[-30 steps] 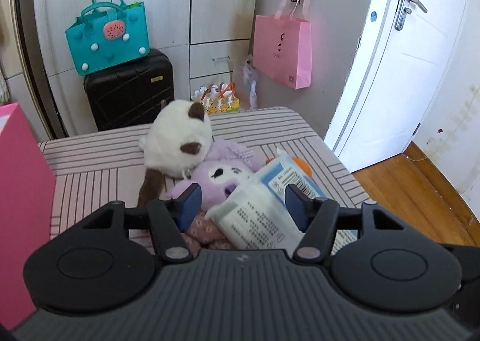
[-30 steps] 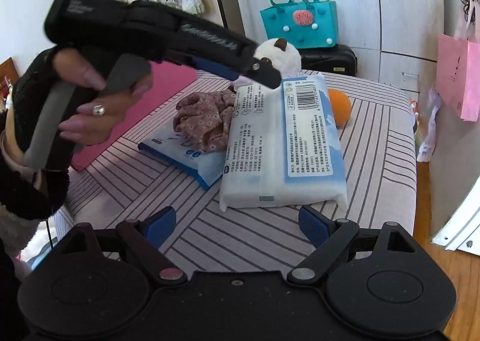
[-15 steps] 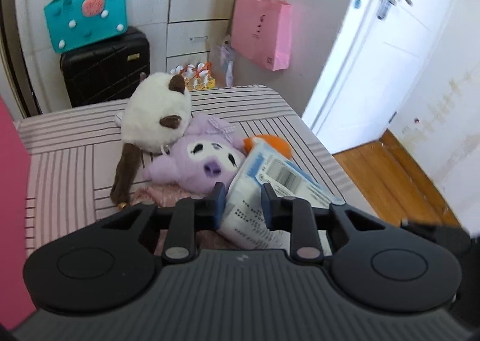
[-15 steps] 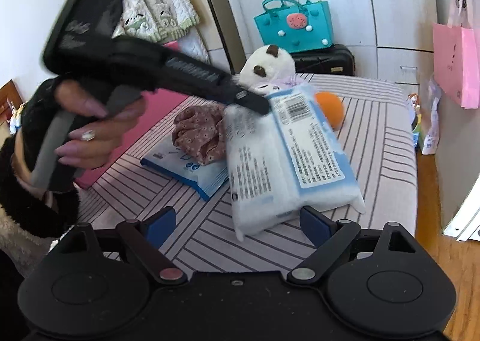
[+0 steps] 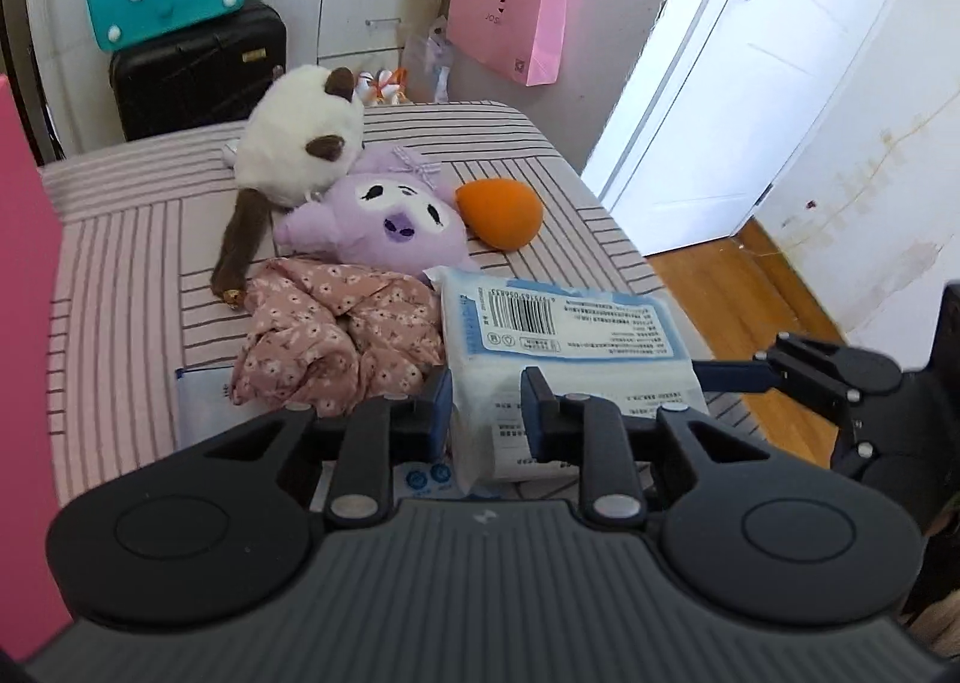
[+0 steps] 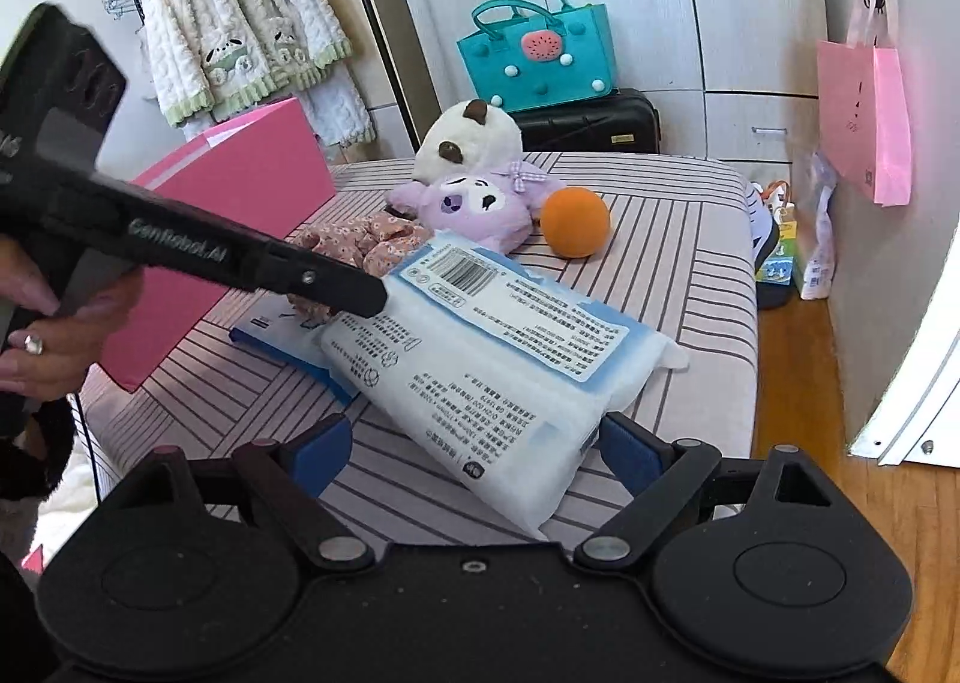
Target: Organize soft objects
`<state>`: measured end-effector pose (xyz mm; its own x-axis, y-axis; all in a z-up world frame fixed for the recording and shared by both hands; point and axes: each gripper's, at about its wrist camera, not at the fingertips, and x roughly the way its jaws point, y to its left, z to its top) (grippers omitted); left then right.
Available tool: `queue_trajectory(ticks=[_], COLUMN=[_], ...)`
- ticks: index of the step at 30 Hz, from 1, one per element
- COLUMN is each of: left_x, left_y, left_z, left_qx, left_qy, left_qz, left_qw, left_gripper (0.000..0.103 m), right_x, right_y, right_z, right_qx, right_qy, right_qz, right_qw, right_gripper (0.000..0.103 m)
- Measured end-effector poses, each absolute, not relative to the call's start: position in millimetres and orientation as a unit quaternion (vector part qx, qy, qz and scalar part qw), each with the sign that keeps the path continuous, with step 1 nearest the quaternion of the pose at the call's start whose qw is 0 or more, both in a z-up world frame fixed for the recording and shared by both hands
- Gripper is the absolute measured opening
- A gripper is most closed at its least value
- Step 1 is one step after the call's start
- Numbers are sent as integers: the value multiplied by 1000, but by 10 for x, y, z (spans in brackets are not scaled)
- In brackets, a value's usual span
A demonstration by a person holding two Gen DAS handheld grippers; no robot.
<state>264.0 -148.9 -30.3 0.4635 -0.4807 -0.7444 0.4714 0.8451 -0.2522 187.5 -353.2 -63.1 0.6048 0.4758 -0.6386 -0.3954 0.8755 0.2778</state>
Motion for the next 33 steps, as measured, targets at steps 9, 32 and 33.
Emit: queue_trajectory(ticks=[9, 32, 33], left_x=[2622, 2690, 2641], left_y=[-1547, -1606, -1609], left_z=[-302, -477, -466], left_qx=[12, -37, -30], left_qy=[422, 493, 486], left_qz=[-255, -311, -306], left_qw=[870, 812, 818], left_gripper=[27, 27, 27], right_x=[1860, 2021, 2021], right_y=[-3656, -3870, -3881], right_z=[-618, -652, -643], right_qx=[97, 183, 177], right_qy=[381, 397, 396], right_qz=[245, 206, 198], right_qw=[886, 876, 879], right_gripper=[93, 68, 61])
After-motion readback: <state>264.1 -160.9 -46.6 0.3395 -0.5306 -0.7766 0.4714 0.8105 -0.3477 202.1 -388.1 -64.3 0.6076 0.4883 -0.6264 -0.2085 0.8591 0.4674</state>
